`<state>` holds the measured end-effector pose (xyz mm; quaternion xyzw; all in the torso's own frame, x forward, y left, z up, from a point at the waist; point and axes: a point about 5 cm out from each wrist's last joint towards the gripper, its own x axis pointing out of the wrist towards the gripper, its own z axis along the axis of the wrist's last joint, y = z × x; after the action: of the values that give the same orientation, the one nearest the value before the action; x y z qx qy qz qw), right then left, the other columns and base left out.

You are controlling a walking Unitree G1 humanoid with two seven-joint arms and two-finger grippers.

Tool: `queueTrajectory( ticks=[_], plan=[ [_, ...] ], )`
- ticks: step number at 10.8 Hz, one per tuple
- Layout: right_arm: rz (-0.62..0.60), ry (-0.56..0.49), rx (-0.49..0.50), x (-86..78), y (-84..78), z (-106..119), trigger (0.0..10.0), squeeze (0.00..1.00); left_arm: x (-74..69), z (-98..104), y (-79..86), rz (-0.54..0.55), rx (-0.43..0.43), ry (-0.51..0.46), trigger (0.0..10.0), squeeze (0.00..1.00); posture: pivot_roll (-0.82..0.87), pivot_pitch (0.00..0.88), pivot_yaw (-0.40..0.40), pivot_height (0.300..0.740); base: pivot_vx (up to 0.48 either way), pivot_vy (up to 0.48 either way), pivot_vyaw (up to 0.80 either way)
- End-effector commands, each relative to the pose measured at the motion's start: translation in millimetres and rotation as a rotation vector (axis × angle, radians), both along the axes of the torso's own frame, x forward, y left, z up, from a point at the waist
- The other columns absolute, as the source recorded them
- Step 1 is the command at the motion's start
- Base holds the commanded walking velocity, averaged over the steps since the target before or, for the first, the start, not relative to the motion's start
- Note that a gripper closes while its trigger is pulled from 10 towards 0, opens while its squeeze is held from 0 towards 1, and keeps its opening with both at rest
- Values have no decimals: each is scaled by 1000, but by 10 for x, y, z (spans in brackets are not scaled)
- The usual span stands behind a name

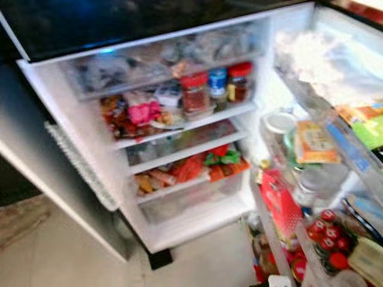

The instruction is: Restocking fridge

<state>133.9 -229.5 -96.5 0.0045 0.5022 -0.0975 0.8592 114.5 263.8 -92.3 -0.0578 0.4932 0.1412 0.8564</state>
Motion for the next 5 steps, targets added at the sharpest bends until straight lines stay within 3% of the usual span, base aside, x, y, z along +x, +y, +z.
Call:
queueTrajectory(
  ticks=[1, 2, 5],
  plan=[
    [-2, 9, 8, -33, 30, -18, 10000, 0, -5, 17, 58, 13, 15, -2, 10000, 0, -100, 0, 92, 740, 0, 0, 0],
    [-3, 9, 8, -33, 30, -18, 10000, 0, -5, 17, 58, 13, 15, -2, 10000, 0, -100, 0, 92, 740, 0, 0, 0],
    [12, 16, -5, -43, 32, -22, 10000, 0, -8, 17, 58, 9, 16, 0, 10000, 0, -97, 0, 90, 740, 0, -262, 0]
  ],
)
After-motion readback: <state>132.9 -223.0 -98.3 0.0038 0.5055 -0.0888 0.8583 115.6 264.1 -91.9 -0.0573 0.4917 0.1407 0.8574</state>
